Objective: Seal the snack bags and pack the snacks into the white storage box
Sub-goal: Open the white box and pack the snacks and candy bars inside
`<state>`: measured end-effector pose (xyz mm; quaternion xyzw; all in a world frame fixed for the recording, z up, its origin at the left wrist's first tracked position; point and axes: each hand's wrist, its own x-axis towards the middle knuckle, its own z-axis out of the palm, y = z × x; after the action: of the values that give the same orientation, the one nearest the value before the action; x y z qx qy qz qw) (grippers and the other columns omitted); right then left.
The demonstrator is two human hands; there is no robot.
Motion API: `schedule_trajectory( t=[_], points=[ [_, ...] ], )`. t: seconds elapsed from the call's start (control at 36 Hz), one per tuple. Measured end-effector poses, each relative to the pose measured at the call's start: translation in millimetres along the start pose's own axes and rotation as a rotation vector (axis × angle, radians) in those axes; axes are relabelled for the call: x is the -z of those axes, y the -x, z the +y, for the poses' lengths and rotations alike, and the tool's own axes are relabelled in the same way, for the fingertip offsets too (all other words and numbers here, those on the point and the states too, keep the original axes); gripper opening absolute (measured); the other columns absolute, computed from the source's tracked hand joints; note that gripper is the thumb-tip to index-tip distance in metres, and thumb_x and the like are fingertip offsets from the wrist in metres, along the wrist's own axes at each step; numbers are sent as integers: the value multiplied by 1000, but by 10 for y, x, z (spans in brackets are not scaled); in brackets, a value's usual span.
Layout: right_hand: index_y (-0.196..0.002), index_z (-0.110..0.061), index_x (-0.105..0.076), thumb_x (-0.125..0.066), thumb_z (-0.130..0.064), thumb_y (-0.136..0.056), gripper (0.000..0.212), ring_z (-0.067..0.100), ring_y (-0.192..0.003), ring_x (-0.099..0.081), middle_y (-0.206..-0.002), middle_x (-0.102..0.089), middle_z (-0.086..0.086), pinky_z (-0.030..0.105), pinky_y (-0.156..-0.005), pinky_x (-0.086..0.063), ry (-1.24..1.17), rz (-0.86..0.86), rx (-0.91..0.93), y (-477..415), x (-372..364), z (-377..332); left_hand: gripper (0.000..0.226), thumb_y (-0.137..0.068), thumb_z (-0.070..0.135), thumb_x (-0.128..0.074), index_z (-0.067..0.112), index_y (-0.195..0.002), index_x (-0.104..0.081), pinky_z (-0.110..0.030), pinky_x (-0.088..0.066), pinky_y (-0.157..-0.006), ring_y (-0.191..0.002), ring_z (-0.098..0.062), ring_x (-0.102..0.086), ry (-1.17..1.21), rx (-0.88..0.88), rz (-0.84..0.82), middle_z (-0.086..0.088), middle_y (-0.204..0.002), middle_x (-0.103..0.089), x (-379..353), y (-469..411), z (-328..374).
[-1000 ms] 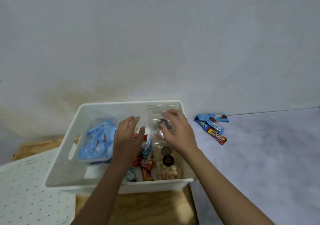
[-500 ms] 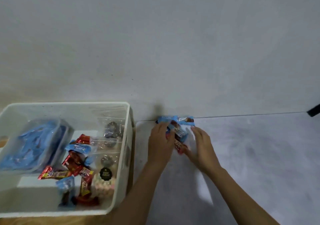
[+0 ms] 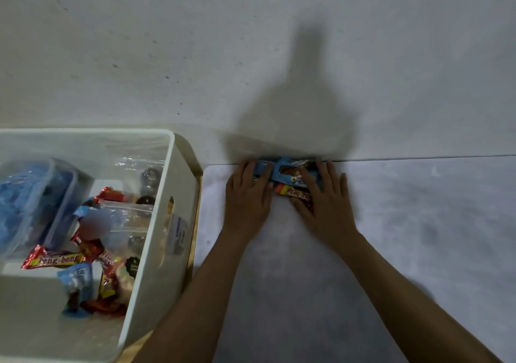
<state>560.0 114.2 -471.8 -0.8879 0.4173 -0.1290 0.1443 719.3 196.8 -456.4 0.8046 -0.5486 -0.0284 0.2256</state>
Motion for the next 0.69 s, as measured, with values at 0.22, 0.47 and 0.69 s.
schedule_trajectory(
  t=[0.22, 0.47, 0.69],
  points=[
    [-132, -15, -48, -40, -52, -86, 59, 31, -134, -35, -135, -47, 15, 49, -112, -26, -38, -2, -17, 78, 152, 107, 45, -92, 33, -37, 14, -129, -54, -44, -42, -102, -122, -33, -49, -9, 29, 3, -19, -131, -53, 19, 134, -96],
    [-124, -13, -49, -47, -58, -81, 62, 33, -122, -49, -138, -45, 17, 40, -94, -45, -72, 30, 5, 84, 141, -23, 61, -85, 53, -34, 19, -134, -47, -37, -14, -113, -142, -34, -15, 133, 122, -86, -12, -152, -26, -35, 181, -121],
    [-128, -20, -49, -33, -54, -90, 53, 35, -98, -59, -112, -61, 18, 38, -75, -48, 64, 38, 30, 84, 165, -67, 41, -90, 37, -40, 19, -122, -59, -40, -48, -84, -107, -21, -38, 17, -15, 17, -13, -115, -61, -21, 229, -173]
  ],
)
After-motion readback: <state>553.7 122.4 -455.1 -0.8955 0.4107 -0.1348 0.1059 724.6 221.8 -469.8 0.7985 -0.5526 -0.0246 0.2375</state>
